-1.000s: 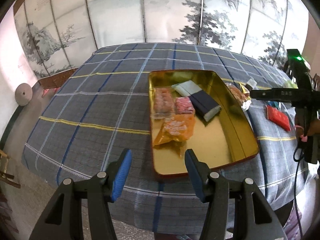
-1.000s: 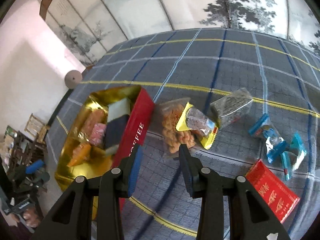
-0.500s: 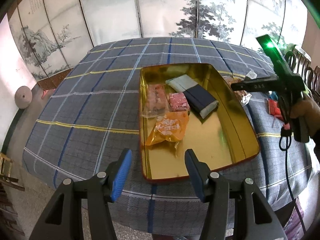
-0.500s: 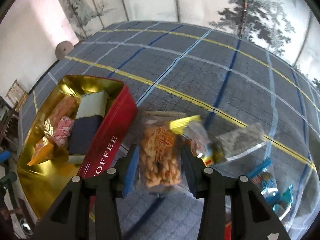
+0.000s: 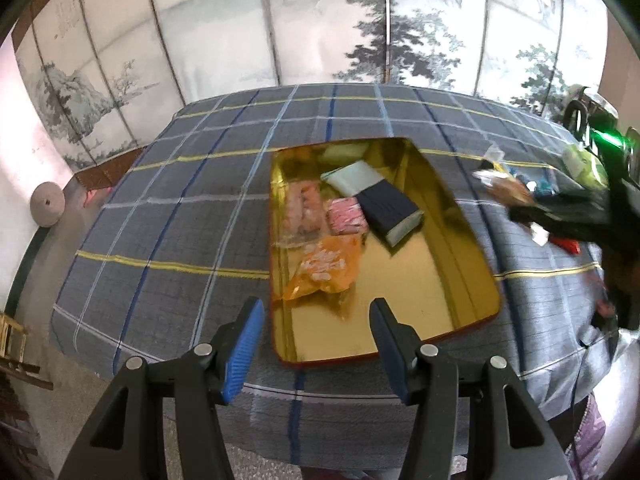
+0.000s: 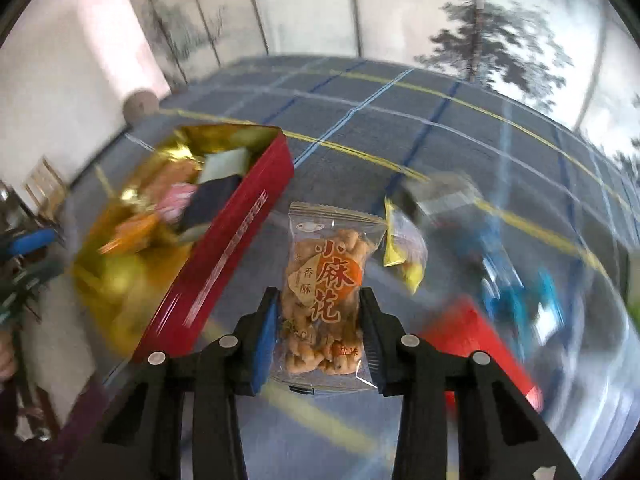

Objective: Organize snacks
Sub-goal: 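Grasp the clear peanut snack bag with the right gripper and lift it, then grasp the yellow-wrapped snack packet with the left gripper while the right gripper holds the peanut bag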

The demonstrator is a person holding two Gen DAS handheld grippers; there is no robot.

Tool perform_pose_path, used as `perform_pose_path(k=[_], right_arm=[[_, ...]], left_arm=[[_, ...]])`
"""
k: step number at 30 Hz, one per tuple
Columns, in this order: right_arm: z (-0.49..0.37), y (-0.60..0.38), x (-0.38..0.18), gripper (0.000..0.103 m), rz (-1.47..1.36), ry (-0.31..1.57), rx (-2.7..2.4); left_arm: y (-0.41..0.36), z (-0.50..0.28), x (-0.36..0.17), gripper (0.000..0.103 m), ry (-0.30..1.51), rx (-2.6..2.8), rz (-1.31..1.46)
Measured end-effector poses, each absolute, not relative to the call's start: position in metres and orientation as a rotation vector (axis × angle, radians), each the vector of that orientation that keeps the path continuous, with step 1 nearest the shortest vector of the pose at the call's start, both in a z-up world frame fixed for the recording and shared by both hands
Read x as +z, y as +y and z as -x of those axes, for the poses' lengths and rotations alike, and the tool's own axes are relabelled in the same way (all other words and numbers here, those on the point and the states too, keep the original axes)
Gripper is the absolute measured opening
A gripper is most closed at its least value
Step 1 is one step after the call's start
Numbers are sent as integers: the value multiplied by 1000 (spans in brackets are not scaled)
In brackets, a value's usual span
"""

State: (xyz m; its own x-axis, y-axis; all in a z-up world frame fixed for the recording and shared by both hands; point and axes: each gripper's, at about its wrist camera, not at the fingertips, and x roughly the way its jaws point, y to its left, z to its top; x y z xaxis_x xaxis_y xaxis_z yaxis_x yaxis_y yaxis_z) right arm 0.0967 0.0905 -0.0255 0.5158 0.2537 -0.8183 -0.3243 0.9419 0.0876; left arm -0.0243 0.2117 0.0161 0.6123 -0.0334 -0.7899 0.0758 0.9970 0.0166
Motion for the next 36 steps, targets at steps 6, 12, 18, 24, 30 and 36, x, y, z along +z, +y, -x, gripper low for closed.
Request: perform_pose_path(k=[6, 12, 18, 24, 30, 36], right_arm=[[-11, -19, -9, 36, -83, 873, 174], [12, -97, -10, 36, -76, 849, -58], [15, -152, -26, 36, -163, 814, -171], [11, -171, -43, 36, -212, 801, -179], [8, -177, -53, 36, -230, 787, -197], [6, -180, -58, 36, -241, 784, -200]], left_arm=[[174, 27, 25, 56, 918, -157, -80], [126, 25, 41, 56, 896, -241, -142], [77, 1, 58, 56, 839, -394, -207], [27, -44, 54, 56, 822, -555, -405], [-6, -94, 25, 56, 926, -734, -574], [-26, -117, -5, 56, 997, -838, -694]])
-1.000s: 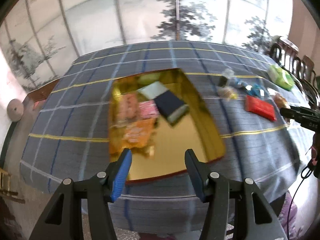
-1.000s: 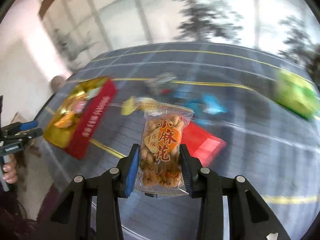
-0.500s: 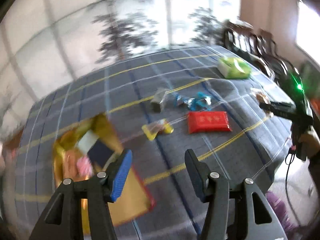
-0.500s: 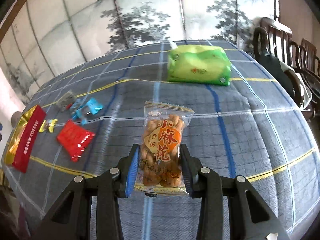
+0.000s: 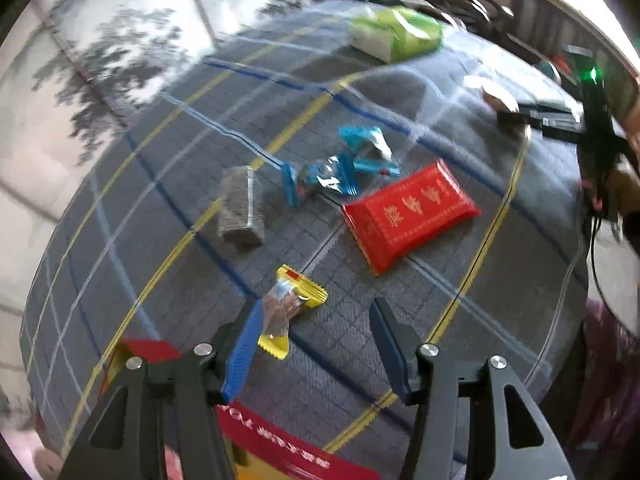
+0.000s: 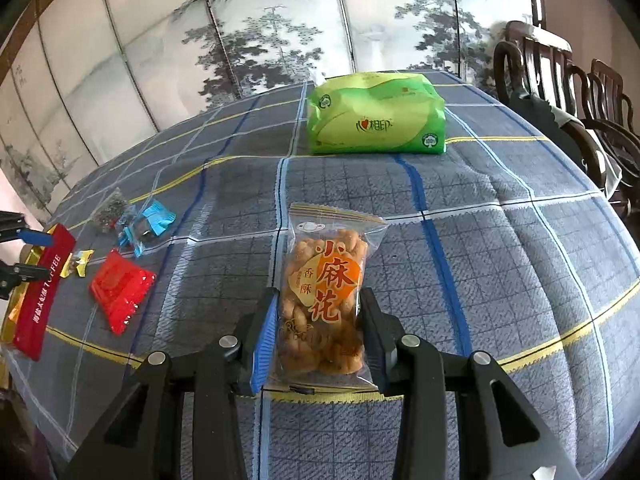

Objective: Organize snacks
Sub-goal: 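Grasp the yellow-wrapped snack packet with the left gripper while the right gripper holds the peanut bag, then carry the yellow packet over the gold tray and open the left gripper while the right holds the peanut bag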

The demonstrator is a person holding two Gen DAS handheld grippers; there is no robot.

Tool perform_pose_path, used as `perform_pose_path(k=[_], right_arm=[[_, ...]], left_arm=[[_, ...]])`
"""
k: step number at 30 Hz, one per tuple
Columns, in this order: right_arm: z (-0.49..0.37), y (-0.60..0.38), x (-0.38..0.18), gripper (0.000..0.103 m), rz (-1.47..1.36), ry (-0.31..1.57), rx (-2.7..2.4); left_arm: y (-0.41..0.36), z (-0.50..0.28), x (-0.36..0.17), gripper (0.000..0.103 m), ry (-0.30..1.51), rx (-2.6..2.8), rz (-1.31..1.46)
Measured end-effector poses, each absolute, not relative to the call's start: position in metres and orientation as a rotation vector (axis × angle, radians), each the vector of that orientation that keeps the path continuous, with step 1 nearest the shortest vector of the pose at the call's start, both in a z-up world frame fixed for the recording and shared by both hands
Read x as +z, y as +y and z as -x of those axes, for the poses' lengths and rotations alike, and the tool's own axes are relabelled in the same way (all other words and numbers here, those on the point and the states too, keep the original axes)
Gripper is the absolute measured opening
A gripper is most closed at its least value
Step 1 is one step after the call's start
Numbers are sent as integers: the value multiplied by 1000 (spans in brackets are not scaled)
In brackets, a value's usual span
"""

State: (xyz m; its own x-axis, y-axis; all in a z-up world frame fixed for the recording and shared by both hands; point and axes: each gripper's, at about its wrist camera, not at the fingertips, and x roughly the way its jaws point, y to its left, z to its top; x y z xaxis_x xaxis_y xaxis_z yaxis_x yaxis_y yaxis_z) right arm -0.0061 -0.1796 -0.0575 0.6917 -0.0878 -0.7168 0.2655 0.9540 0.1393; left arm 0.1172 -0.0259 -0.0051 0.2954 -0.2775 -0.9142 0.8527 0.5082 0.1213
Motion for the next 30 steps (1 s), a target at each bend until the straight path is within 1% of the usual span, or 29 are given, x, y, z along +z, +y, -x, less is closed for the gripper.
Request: perform_pose_path(k=[6, 11, 12, 15, 18, 19, 23, 30], right_arm=[[4, -178, -60, 36, -244, 784, -189], [5, -182, -61, 36, -279, 783, -177], [4, -182, -61, 36, -279, 783, -176], [4, -182, -61, 37, -273, 783, -176], [3, -182, -61, 37, -279, 781, -172], [3, -182, -61, 37, -282, 780, -170], [3, -181, -61, 37, -280, 780, -169], [1, -177, -62, 37, -250, 785, -185]], left_arm=[[-34, -134, -31, 56, 1062, -889, -781], [-27, -158, -52, 56, 1156, -874, -761], [-24, -162, -53, 54, 1172, -882, -724], [-18, -169, -53, 35, 1207, -871, -618], [-17, -167, -52, 29, 1219, -818, -583], [-17, -163, -51, 25, 1215, -782, -571], [-17, -131, -34, 25, 1102, -632, -532], [-7, -63, 5, 25, 1035, -481, -327]])
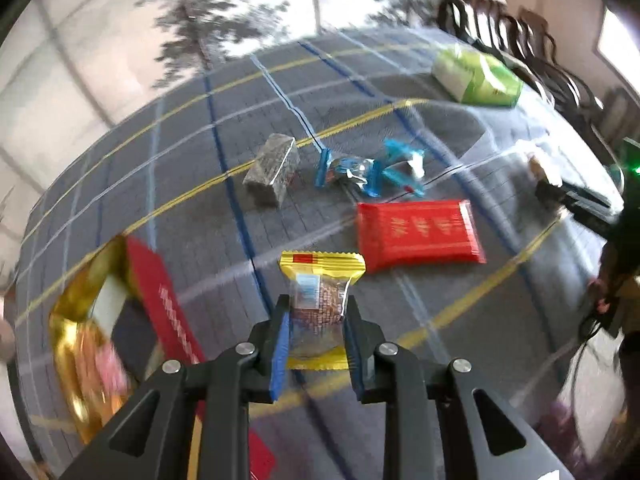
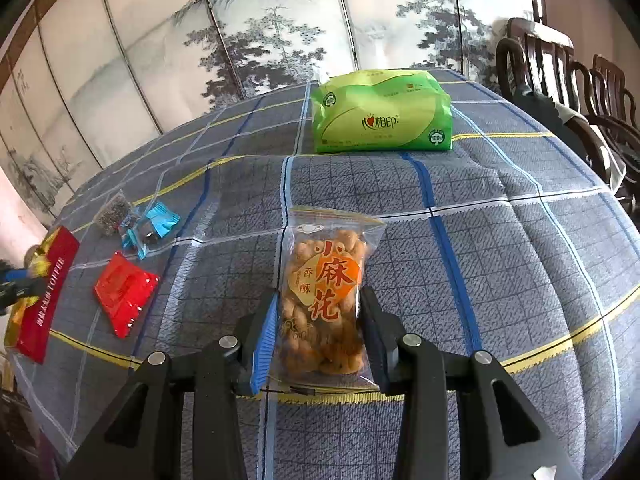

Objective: Organize snacks
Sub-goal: 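Carry the yellow packet over the gold tray and open the left gripper while the right holds the peanut bag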

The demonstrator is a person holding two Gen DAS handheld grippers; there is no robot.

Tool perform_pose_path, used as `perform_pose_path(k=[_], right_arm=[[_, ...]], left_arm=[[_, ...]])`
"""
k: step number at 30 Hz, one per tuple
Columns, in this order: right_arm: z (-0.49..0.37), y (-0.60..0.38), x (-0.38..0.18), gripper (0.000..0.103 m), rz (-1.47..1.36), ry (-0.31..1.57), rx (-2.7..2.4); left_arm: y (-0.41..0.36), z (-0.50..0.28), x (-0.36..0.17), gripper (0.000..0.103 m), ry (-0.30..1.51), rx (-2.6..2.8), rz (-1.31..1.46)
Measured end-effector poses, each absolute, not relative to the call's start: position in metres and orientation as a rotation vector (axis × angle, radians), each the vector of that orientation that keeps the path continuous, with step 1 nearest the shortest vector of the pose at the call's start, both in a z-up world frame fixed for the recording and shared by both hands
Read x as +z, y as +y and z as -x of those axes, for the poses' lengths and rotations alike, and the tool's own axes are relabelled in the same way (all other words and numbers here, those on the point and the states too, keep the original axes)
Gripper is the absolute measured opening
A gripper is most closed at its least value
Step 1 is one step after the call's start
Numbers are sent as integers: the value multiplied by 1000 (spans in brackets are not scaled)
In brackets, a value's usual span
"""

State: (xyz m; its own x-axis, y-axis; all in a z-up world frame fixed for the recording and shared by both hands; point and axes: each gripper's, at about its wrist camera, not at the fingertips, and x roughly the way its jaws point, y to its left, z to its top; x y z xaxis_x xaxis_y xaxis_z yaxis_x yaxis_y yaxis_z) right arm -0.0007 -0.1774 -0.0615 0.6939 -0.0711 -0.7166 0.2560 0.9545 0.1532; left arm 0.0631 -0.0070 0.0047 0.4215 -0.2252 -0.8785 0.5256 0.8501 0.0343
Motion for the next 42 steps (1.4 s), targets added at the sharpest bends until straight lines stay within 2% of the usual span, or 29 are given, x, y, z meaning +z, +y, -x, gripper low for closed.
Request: perform_pose_path(k=[10, 16, 28, 42], right_arm=[[-3, -170, -63, 37, -205, 792, -210], [-4, -167, -63, 37, -189, 798, -220], [-6, -165, -64, 37, -185, 800, -217], [-8, -164, -64, 37, -187, 801, -211]], left_arm=[[9, 7, 37, 25, 949, -366, -178], [23, 29, 43, 25, 913, -307, -195], [75, 35, 34, 25, 919, -205, -124], [184, 16, 28, 25, 967, -9, 52]])
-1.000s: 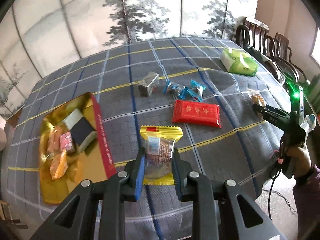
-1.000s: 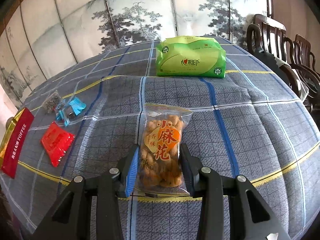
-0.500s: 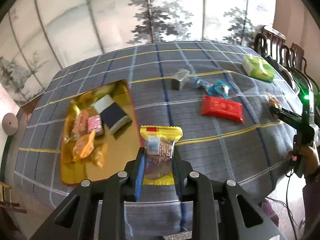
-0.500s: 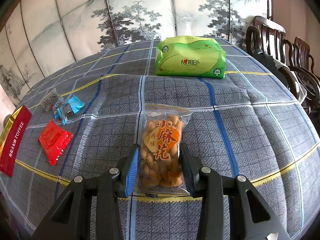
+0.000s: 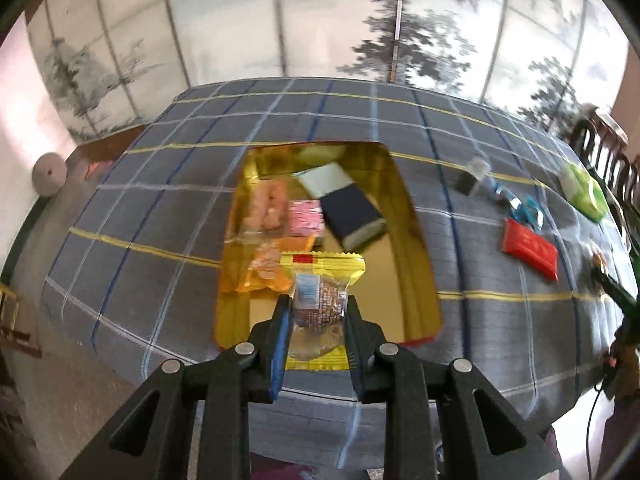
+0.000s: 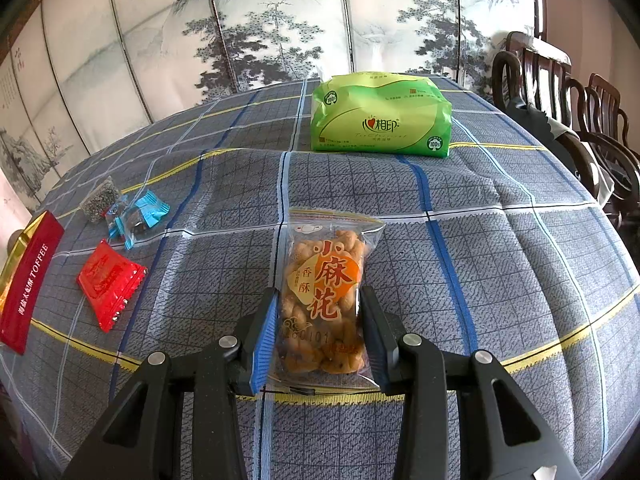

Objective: Organize snacks
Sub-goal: 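Carry the yellow packet over the gold tray and open the left gripper while the right holds the peanut bag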

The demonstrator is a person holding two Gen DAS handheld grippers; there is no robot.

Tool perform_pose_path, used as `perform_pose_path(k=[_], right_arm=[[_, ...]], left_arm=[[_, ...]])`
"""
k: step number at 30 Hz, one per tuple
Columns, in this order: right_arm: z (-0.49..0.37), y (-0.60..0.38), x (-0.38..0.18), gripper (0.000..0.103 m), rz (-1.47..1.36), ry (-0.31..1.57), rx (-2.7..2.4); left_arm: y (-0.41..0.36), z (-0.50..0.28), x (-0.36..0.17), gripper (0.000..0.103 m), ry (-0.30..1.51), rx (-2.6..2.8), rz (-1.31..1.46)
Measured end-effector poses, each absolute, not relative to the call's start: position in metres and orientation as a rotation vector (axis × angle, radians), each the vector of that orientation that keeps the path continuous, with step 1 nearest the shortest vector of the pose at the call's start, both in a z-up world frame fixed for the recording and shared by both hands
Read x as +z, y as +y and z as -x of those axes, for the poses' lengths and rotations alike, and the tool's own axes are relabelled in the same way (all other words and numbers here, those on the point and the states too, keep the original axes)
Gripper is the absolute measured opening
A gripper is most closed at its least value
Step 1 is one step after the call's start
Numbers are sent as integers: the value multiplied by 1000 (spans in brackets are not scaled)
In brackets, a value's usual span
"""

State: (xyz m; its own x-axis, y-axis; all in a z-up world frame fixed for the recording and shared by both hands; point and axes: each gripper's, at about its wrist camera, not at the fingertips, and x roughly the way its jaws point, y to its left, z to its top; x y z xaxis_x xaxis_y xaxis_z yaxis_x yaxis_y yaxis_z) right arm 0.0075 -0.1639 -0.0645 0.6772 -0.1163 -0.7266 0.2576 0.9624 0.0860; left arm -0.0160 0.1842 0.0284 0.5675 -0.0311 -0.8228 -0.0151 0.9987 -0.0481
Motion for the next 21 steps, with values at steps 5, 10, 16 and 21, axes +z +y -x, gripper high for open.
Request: perform_pose_path(k=[5, 10, 16, 21], right_arm=[[-8, -163, -65, 37, -185, 802, -211], [-8, -163, -65, 37, -186, 802, -209], [-9, -162, -65, 37, -184, 803, -208], [-10, -162, -65, 37, -184, 803, -206]], left_arm=[[189, 9, 21, 25, 994, -24, 58], [185, 0, 13, 25, 1003, -38, 41], [179, -11, 7, 25, 1009, -56, 28], [173, -19, -1, 25, 1021, -63, 4]])
